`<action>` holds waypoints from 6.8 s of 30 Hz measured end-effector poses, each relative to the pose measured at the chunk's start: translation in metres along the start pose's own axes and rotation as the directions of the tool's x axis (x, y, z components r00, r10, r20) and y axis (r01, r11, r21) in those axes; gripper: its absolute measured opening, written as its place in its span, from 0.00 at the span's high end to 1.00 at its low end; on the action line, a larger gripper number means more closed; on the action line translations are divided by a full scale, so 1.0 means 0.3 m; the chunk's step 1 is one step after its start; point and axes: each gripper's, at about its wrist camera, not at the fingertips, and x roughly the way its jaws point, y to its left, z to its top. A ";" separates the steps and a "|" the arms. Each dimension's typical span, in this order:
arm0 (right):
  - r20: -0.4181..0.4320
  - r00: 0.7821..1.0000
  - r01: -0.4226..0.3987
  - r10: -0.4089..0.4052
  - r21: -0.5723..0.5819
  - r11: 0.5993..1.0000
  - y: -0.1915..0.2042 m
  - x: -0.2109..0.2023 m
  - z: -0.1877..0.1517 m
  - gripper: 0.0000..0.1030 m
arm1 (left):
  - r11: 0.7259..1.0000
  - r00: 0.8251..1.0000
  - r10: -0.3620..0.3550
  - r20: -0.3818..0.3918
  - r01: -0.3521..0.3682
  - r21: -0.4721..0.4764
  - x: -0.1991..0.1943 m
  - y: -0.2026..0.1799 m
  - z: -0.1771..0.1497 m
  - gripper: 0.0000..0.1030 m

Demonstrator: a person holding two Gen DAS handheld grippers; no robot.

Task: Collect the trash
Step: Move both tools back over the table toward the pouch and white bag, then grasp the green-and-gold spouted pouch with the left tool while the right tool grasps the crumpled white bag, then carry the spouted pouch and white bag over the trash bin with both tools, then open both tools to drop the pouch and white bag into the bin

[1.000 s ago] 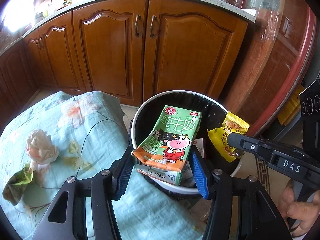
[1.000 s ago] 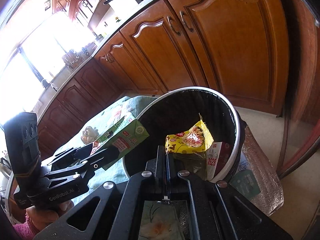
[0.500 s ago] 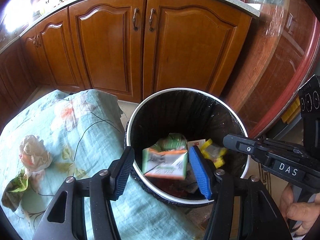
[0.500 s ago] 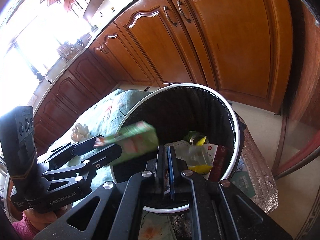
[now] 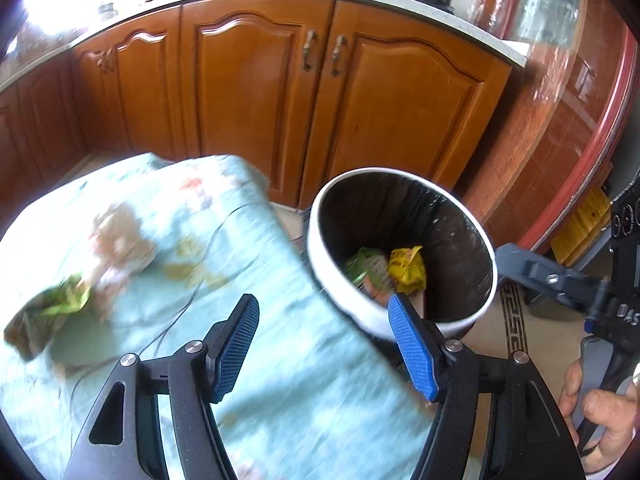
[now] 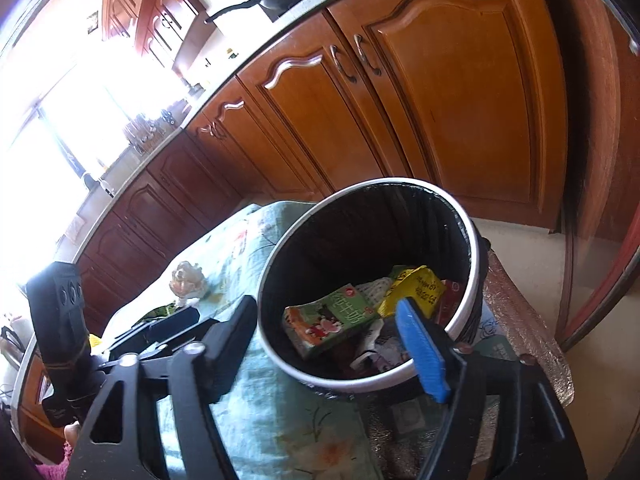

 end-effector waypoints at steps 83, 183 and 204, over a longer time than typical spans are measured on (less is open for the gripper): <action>-0.191 0.967 -0.205 0.169 -0.189 0.960 0.555 0.513 -0.028 0.94 | 0.983 0.986 0.168 0.021 -0.166 -0.073 -0.186 0.569 -0.130 0.79; -0.026 0.999 0.034 -0.035 -0.047 0.998 -0.052 0.044 0.079 0.94 | 0.989 0.997 0.047 -0.067 -0.038 0.141 0.128 -0.200 0.170 0.78; -0.036 0.999 0.031 -0.031 -0.003 1.000 -0.090 0.048 0.098 0.50 | 0.991 0.997 0.067 -0.037 -0.062 0.121 0.070 -0.190 0.182 0.34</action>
